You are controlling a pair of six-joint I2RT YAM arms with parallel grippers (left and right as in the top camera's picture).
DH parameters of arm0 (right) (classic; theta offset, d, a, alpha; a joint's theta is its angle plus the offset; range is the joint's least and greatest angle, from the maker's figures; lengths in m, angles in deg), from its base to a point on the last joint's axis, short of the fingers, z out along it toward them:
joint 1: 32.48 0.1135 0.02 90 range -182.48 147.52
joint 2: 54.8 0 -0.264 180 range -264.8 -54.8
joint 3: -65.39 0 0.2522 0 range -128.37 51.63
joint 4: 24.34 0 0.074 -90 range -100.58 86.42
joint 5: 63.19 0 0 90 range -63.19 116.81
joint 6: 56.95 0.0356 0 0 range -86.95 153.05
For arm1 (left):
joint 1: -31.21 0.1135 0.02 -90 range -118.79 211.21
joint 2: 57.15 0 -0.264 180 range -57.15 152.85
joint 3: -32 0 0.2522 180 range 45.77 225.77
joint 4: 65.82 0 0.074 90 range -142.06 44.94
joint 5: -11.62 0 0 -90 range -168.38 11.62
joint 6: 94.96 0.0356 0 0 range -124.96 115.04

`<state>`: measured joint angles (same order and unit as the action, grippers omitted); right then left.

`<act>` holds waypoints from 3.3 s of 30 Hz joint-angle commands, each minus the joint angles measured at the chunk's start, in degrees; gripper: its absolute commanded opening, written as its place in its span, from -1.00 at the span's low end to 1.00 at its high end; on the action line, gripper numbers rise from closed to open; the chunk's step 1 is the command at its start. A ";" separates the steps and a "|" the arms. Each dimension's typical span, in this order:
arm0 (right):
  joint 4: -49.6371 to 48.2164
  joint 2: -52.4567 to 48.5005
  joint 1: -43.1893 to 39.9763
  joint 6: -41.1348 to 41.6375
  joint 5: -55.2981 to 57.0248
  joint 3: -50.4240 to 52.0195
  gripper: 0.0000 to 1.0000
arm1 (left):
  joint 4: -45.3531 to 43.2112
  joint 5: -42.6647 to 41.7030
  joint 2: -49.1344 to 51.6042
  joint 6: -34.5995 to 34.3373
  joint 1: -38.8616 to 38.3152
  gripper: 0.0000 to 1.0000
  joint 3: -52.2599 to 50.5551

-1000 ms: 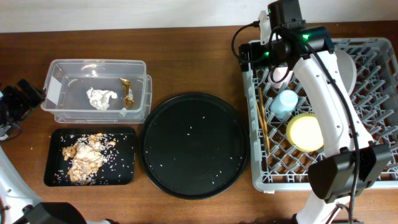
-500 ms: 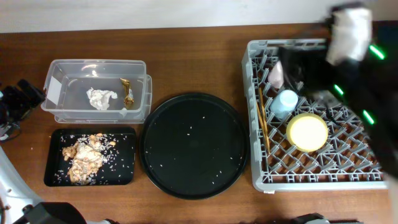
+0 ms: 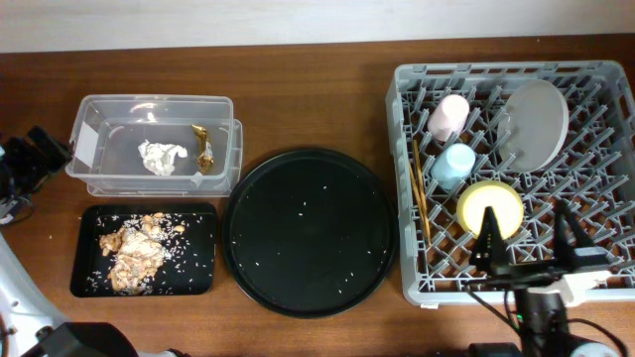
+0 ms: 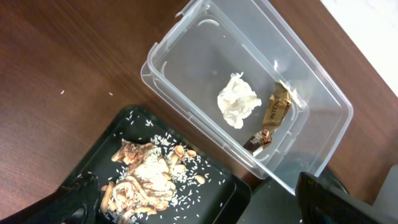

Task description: Sort waste into correct bins and load items into the dishwasher rack

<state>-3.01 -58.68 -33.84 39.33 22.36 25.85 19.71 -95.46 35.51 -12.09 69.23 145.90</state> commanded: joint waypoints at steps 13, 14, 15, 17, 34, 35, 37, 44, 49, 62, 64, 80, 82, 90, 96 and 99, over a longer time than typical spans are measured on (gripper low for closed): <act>-3.45 3.69 -0.20 -6.91 -0.07 25.46 0.97 | -0.09 0.00 -1.01 -0.13 0.13 0.99 0.31; -3.48 3.69 -0.22 -6.91 0.04 25.46 0.97 | -0.09 0.00 -1.01 -0.13 0.13 0.99 0.31; -3.50 3.69 -0.20 -6.93 0.15 25.46 0.97 | -0.09 0.00 -1.01 -0.13 0.13 0.99 0.31; -3.48 3.67 -0.20 -6.91 0.15 25.46 0.97 | -0.09 0.00 -1.03 -0.13 0.13 0.99 0.31; -3.48 3.67 -0.20 -6.91 0.15 25.46 0.97 | -0.09 0.26 -2.25 -0.13 -3.74 1.00 0.31; -3.48 3.67 -0.20 -6.91 0.15 25.46 0.97 | -0.09 0.26 -3.50 -0.13 -7.15 0.99 0.31; -3.50 3.67 -0.20 -6.93 0.15 25.46 0.97 | -0.09 0.26 -6.45 -0.13 -15.61 0.99 0.31; -3.48 3.67 -0.20 -6.91 0.15 25.46 0.97 | 1.29 0.59 -19.47 -0.13 -33.90 0.99 -0.87; -3.48 3.67 -0.20 -6.91 0.15 25.46 0.97 | -11.26 0.42 -37.57 -0.13 -34.01 0.99 -32.81; -3.50 3.67 -0.20 -6.93 0.15 25.46 0.97 | -83.30 -0.46 -69.79 -0.11 -34.01 0.99 -97.46; -3.48 3.67 -0.20 -6.91 0.15 25.46 0.97 | -82.27 0.15 -72.41 -0.09 -34.14 0.99 -99.67; -3.50 3.67 -0.20 -6.93 0.15 25.46 0.97 | -67.80 9.42 -92.37 10.69 -40.39 0.99 -99.62; -3.50 3.67 -0.20 -6.93 0.15 25.46 0.97 | -67.80 9.42 -92.37 10.69 -40.39 0.99 -99.62; -3.48 3.67 -0.20 -6.91 0.15 25.46 0.96 | -67.80 9.42 -92.37 10.69 -40.39 0.99 -99.62; -3.48 3.67 -0.20 -6.93 0.15 25.46 0.96 | -67.80 9.42 -92.37 10.69 -40.39 0.99 -99.62; -3.48 3.67 -0.20 -6.91 0.15 25.46 0.97 | -67.80 9.42 -92.37 10.69 -40.39 0.99 -99.62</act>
<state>-6.55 -55.38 -34.35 32.75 22.43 50.85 -48.23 -86.68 -56.31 -2.35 29.05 46.61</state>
